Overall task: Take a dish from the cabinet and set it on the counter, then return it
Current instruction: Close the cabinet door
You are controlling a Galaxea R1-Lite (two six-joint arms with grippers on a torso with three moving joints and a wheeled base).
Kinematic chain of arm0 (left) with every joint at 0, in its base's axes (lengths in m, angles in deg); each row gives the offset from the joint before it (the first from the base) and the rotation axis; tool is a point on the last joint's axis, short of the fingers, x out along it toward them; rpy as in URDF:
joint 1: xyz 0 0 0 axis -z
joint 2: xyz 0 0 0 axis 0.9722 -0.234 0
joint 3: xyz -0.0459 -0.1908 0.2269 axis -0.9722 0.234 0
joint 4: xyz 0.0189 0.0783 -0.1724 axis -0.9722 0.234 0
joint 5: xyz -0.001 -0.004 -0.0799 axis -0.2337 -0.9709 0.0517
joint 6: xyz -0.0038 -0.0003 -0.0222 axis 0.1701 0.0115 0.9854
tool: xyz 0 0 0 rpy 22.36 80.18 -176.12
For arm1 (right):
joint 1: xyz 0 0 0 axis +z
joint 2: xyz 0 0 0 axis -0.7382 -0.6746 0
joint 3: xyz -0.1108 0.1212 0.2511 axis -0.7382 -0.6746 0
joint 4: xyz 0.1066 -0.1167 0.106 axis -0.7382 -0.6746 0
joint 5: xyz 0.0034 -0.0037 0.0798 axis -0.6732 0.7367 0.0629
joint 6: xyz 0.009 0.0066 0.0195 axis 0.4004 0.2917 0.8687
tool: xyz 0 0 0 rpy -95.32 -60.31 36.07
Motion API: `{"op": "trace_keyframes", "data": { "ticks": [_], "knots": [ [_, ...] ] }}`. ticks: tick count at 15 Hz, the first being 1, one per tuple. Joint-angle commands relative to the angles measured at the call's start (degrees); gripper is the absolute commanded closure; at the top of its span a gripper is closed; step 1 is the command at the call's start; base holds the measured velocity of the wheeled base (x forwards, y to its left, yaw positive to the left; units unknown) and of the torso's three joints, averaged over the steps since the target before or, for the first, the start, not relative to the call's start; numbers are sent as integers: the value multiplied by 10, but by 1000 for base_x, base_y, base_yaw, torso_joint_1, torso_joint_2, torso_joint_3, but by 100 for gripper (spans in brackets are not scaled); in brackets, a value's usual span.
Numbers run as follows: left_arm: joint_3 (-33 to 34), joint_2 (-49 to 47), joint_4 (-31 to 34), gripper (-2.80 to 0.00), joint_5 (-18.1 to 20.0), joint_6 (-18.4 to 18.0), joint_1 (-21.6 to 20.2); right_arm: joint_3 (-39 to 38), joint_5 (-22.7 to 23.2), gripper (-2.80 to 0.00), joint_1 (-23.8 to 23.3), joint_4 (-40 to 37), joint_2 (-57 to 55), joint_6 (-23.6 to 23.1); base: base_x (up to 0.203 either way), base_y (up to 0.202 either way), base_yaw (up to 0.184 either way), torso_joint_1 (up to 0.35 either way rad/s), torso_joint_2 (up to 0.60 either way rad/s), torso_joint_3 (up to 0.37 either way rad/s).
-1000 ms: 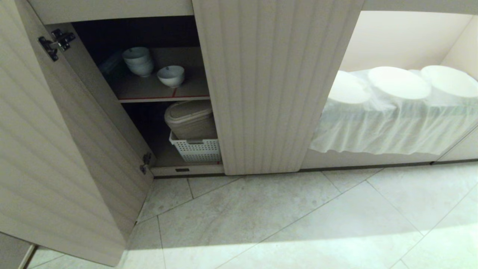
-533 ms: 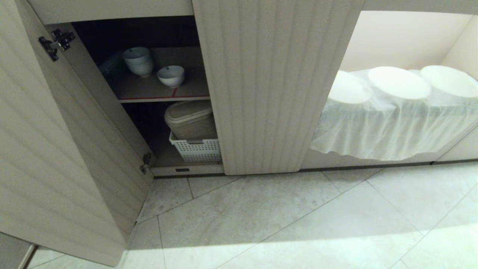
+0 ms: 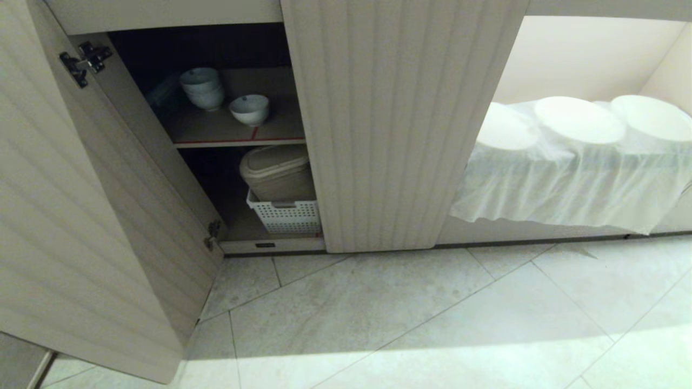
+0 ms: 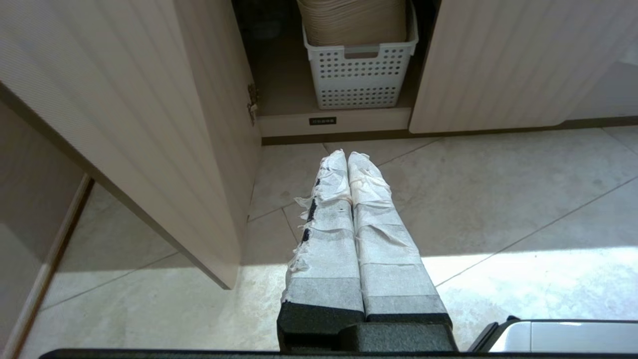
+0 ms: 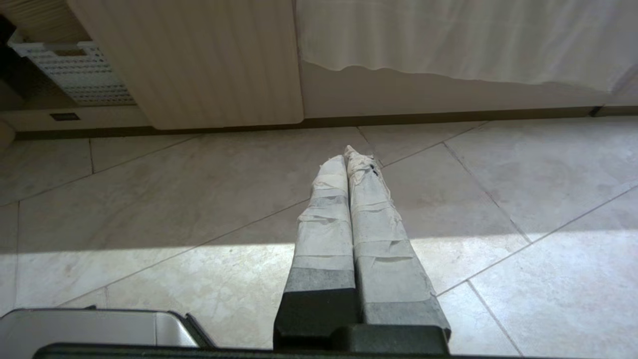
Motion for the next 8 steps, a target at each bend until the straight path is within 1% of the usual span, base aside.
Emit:
{"op": "trace_keyframes", "data": {
  "ticks": [1,3,8],
  "knots": [
    [0,0,0,0,0,-1,0,0,0,0,0,0,0,0,-2,60,1,12,7,-2],
    [0,0,0,0,0,-1,0,0,0,0,0,0,0,0,-1,150,2,2,5,0],
    [0,0,0,0,0,0,0,0,0,0,1,0,0,0,0,195,-2,2,2,0]
  ]
}}
